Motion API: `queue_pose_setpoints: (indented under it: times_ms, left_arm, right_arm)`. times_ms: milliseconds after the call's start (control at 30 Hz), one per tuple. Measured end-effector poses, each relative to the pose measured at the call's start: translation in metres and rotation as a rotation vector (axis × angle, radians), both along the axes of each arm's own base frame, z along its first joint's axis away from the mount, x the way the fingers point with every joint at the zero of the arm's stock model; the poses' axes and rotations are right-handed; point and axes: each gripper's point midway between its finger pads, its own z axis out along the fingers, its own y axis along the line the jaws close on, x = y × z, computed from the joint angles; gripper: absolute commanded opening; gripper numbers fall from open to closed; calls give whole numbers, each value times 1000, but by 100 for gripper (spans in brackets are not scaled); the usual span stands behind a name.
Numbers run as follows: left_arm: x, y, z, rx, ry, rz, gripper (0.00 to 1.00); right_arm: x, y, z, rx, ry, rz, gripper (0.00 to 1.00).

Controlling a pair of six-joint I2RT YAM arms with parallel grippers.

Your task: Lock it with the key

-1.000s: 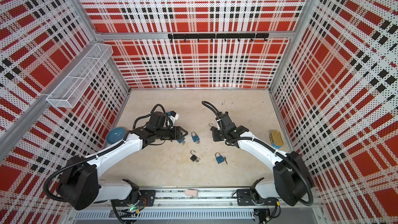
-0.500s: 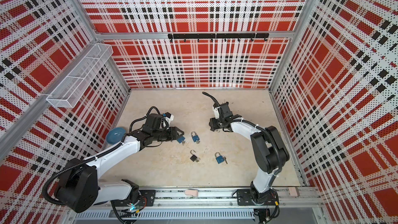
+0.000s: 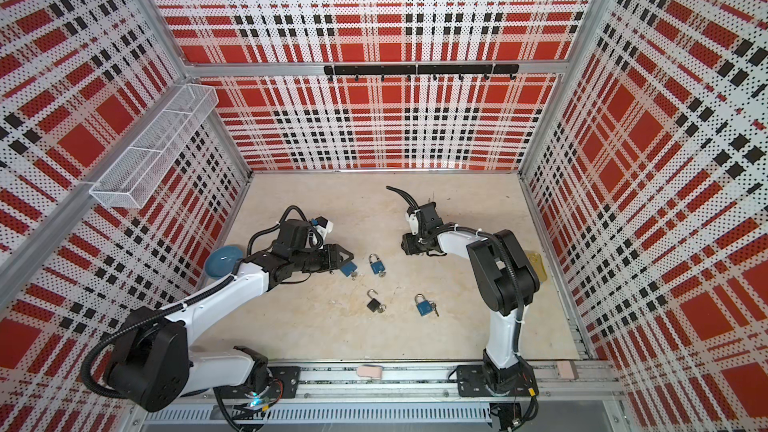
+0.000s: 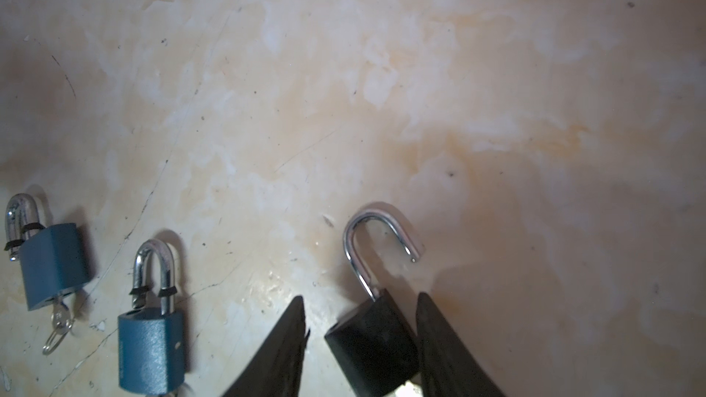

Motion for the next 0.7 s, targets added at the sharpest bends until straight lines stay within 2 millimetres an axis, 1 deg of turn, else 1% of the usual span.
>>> queue_pose_setpoints:
  times_ms: [200,400,700]
  left_arm:
    - [1,-2,0,-9,-2,-8,51]
    - [1,-1,1,-13,-2,-7,51]
    - [2,0,0,-15,0,-4,51]
  right_arm:
    - [-3,5,-1,-15,-8,16,47]
    - [-13,13,-5,-75,-18,50,47]
    - [-21,12,-9,-207,-43,88,45]
